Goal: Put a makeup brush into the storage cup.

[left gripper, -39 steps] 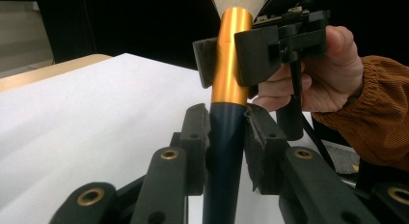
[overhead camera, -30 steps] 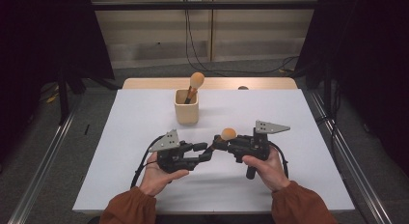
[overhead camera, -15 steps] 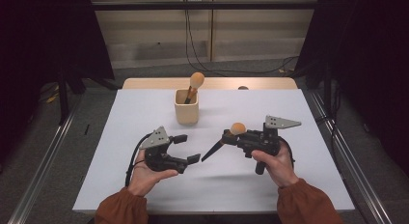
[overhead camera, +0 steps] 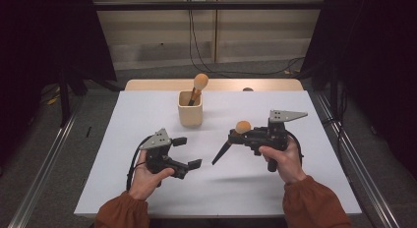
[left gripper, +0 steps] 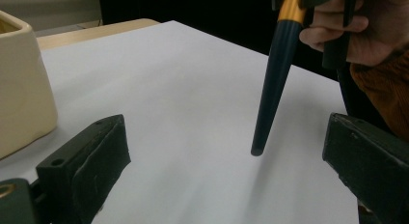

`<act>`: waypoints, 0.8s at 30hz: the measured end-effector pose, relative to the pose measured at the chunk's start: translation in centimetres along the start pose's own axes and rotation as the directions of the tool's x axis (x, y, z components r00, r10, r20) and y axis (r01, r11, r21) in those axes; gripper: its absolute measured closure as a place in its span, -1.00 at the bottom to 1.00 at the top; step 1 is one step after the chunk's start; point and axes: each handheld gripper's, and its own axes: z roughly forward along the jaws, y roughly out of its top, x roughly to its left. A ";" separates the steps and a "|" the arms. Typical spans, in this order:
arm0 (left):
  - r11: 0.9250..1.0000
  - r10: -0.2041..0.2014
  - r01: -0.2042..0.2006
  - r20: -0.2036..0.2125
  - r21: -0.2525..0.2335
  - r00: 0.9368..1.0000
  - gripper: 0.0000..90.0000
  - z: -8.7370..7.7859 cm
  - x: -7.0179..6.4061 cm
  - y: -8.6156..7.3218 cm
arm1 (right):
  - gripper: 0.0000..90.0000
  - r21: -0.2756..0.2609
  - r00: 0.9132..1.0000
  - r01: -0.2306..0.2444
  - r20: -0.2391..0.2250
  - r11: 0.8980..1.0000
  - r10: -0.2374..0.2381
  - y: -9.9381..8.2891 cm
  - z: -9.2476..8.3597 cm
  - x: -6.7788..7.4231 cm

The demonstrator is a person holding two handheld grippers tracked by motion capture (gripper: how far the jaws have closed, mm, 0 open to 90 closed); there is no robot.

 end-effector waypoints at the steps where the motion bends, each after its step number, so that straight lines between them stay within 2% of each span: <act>1: 1.000 0.004 -0.004 -0.001 -0.001 1.000 -0.95 0.0 0.0 0.0 | 0.63 0.009 1.000 0.005 0.004 1.000 -0.005 0.2 0.0 0.0; 3: 1.000 0.003 -0.003 -0.006 0.006 1.000 -0.95 0.0 0.0 0.0 | 0.63 0.052 1.000 0.006 0.000 0.999 -0.006 0.9 0.1 0.0; 5: 1.000 -0.019 0.019 0.005 -0.004 1.000 -0.95 0.2 0.1 0.0 | 0.63 0.077 1.000 0.006 -0.010 0.997 -0.006 1.3 0.2 -0.1; 10: 1.000 -0.005 0.005 0.013 0.004 1.000 -0.95 0.7 -0.1 0.1 | 0.63 0.166 1.000 0.030 -0.005 0.986 -0.030 2.7 0.7 -0.1; 14: 1.000 0.009 -0.009 -0.004 0.003 1.000 -0.95 0.9 -0.2 0.1 | 0.63 0.244 0.999 0.044 0.001 0.969 -0.046 3.5 1.3 -0.1; 16: 1.000 0.030 -0.030 -0.024 -0.008 0.999 -0.94 1.0 -0.3 0.2 | 0.63 0.281 0.998 0.055 0.005 0.958 -0.058 3.7 1.7 -0.1; 22: 0.999 0.031 -0.031 -0.016 -0.033 0.999 -0.94 1.7 -0.6 0.5 | 0.63 0.374 0.997 0.065 0.013 0.925 -0.075 4.1 2.8 0.1; 24: 0.999 0.021 -0.021 -0.005 -0.031 1.000 -0.94 1.9 -0.6 0.5 | 0.63 0.388 0.997 0.064 0.012 0.919 -0.074 4.2 3.0 0.1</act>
